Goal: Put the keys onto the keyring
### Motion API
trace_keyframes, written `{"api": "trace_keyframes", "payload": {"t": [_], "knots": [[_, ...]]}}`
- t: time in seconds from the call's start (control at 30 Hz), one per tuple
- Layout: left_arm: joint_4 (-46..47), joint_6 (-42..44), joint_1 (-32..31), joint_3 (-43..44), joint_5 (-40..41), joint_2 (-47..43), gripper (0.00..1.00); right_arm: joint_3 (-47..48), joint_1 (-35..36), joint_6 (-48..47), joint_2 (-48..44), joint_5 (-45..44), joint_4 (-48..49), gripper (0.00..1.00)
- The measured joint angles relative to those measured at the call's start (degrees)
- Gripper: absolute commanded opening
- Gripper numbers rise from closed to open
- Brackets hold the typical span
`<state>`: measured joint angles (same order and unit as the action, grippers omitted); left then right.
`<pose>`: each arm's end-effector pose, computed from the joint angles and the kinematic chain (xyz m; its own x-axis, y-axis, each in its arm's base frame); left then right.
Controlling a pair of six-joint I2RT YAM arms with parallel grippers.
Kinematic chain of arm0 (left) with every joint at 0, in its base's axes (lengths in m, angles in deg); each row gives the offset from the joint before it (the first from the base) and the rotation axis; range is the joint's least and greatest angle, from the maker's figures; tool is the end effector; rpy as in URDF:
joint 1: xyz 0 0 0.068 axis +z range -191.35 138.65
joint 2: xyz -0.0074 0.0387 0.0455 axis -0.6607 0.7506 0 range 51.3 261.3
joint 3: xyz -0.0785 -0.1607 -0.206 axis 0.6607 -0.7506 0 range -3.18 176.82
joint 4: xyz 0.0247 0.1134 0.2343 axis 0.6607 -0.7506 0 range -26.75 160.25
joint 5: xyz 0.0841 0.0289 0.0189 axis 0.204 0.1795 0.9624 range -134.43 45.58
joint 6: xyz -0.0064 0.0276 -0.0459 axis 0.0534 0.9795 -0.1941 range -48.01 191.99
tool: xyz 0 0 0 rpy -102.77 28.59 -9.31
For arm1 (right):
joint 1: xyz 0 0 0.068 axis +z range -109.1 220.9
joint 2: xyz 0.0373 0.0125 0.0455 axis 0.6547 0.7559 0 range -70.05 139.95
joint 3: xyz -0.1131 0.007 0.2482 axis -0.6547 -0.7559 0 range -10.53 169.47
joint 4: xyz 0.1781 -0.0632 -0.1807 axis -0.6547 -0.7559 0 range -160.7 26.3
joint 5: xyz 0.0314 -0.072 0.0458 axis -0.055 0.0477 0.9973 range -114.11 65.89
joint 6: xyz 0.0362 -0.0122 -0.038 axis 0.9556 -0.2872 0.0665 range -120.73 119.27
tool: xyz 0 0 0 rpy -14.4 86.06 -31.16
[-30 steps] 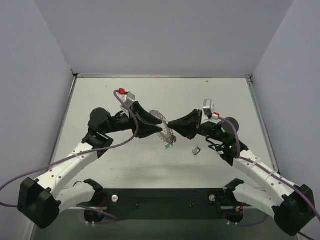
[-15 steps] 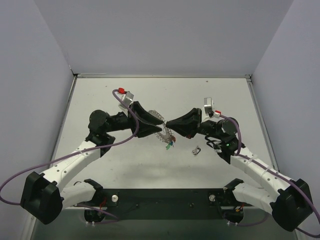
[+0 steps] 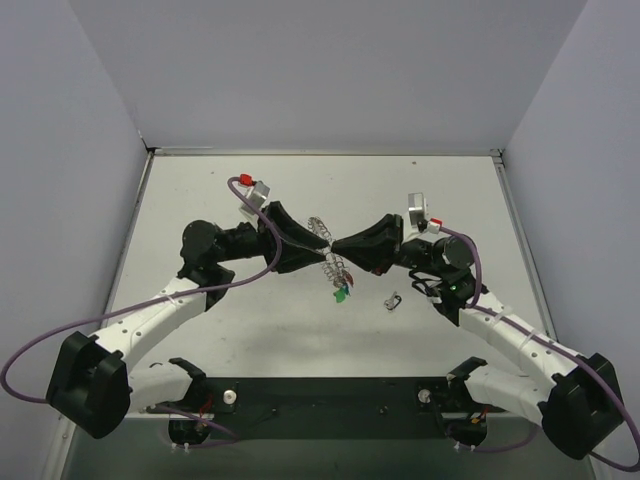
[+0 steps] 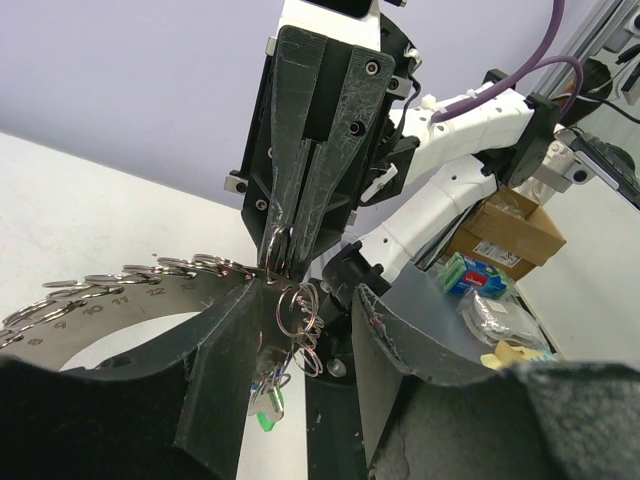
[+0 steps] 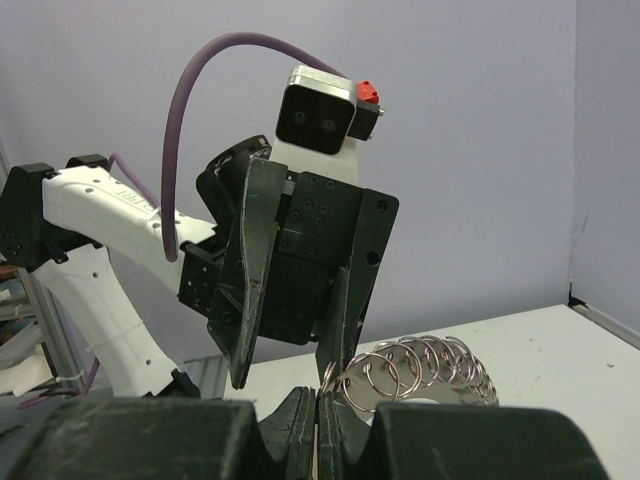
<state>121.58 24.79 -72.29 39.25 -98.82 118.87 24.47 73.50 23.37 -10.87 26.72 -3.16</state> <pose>0.2010 -0.1541 0.3496 -0.4214 -0.2453 -0.8731 0.9064 -0.0819 -0.4145 0.1625 0.1367 0.3519 0.1021 0.3715 -0.9228 -0.9947 0.0482 -0.0907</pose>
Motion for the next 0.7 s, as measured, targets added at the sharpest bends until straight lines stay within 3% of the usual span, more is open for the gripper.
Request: {"api": "trace_keyframes", "payload": {"t": [0.7], "knots": [[10.4,-6.5,0.9,-0.6,-0.5,4.4,0.45,0.0,-0.4,3.0,3.7,1.7,7.3,0.0]]}}
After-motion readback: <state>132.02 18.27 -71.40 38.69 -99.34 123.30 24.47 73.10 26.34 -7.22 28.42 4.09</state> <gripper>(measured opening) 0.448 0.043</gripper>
